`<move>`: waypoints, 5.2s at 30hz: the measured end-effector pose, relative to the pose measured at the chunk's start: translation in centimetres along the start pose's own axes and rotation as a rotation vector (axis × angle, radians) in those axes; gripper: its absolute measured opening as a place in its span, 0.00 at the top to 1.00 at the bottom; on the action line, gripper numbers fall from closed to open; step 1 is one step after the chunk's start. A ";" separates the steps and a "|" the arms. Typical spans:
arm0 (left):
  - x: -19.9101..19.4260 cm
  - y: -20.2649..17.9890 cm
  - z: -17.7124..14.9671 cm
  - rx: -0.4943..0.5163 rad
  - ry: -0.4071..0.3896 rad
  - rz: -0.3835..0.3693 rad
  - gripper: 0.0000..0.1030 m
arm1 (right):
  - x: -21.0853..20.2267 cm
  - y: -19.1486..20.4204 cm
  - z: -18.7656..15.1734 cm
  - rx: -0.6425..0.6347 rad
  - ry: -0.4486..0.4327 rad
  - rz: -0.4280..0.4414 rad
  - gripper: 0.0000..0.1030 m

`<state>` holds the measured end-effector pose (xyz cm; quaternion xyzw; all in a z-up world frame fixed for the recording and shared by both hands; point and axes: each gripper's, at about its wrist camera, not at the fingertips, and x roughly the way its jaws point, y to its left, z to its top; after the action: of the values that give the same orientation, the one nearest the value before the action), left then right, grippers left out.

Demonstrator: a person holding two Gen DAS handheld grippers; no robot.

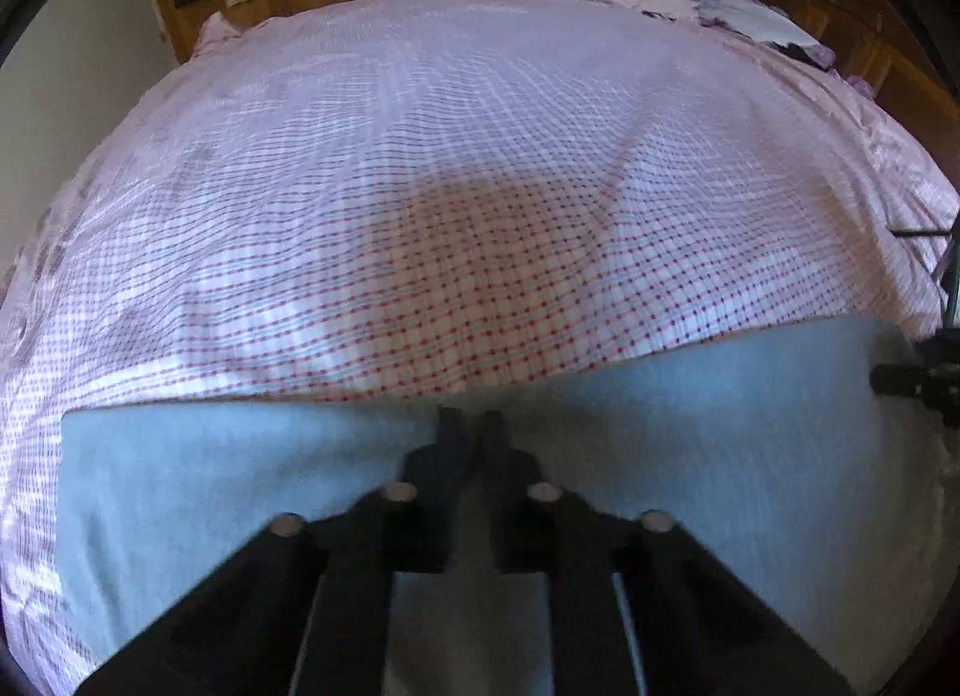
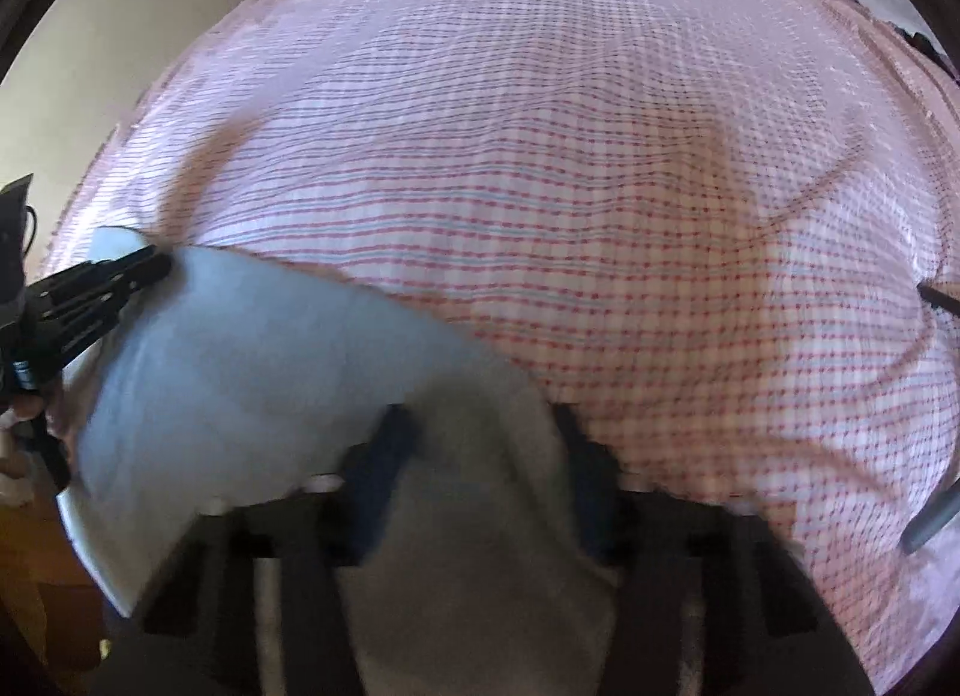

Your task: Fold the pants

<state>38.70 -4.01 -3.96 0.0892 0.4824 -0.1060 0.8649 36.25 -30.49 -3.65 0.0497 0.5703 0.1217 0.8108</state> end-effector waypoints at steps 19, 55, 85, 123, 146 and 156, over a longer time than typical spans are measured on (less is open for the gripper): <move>-18.1 -1.7 -7.3 -0.074 -0.222 -0.099 0.98 | -10.4 3.7 -6.4 -0.125 -0.144 0.070 0.98; -16.7 -3.0 -21.6 -0.260 0.015 -0.184 0.61 | -10.0 3.7 -23.6 0.035 -0.156 -0.038 0.73; -13.2 -3.8 -19.6 -0.304 0.076 -0.066 0.58 | -6.8 -3.5 -25.7 0.550 -0.209 0.160 0.62; -24.9 -3.6 -23.3 -0.291 -0.102 -0.249 0.96 | -15.2 -1.7 -25.5 0.477 -0.466 0.141 1.00; -19.6 -4.6 -30.2 -0.297 0.158 -0.187 0.79 | -8.3 -3.6 -29.4 0.466 -0.255 0.000 0.99; -23.8 -2.5 -28.9 -0.265 0.086 -0.051 0.73 | -13.1 -0.2 -28.9 0.288 -0.209 -0.145 0.82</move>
<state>2.28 3.35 1.19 -0.0335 0.5309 -0.0595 0.8447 5.02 -35.71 -1.66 0.1365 0.4966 -0.0257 0.8568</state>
